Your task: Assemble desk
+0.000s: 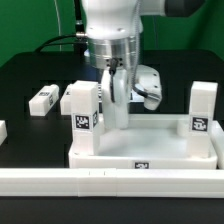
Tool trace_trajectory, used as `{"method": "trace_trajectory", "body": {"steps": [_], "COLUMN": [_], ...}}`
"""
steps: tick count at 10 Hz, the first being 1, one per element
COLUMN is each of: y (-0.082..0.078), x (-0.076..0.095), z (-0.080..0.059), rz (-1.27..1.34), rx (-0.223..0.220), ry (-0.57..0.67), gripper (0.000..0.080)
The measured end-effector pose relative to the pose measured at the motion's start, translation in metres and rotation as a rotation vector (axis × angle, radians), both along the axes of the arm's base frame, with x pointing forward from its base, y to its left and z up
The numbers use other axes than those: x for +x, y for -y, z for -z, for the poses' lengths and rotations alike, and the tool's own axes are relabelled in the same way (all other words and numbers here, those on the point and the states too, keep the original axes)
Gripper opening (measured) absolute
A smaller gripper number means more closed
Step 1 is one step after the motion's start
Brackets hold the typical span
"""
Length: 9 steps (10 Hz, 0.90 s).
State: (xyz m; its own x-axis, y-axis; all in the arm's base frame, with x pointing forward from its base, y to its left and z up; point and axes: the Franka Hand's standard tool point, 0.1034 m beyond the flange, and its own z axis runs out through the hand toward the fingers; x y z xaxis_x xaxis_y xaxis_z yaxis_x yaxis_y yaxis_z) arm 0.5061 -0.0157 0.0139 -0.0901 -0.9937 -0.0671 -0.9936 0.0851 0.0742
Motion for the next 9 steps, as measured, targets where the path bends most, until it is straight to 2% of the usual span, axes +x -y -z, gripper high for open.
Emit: {"method": "trace_trajectory", "body": {"steps": [1, 2, 4, 7, 9], "y": [0.01, 0.016, 0.028, 0.027, 0.029], "x": [-0.011, -0.015, -0.014, -0.014, -0.012], "z": [-0.003, -0.003, -0.006, -0.004, -0.006], "rz": [-0.02, -0.055, -0.121, -0.195, -0.418], "rx": [0.003, 0.004, 0.002, 0.006, 0.025], "ry": [-0.004, -0.007, 0.0, 0.005, 0.004], "gripper": [0.0072, 0.0072, 0.0072, 0.007, 0.007]}}
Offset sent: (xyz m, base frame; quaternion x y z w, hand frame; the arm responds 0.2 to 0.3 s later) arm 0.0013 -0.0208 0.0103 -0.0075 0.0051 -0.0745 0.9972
